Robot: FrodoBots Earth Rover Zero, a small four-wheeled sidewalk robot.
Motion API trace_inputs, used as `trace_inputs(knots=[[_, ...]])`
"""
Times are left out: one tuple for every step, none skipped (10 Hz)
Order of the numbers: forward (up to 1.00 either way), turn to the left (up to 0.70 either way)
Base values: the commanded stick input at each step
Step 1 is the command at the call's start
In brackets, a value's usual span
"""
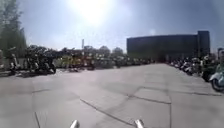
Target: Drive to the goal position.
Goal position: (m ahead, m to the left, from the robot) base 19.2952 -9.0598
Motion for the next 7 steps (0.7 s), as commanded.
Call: trace_inputs(knots=[[0.85,-0.34],[0.85,-0.34],[0.85,-0.34],[0.85,-0.34],[0.85,-0.34],[0.85,-0.34],[0.85,-0.34]])
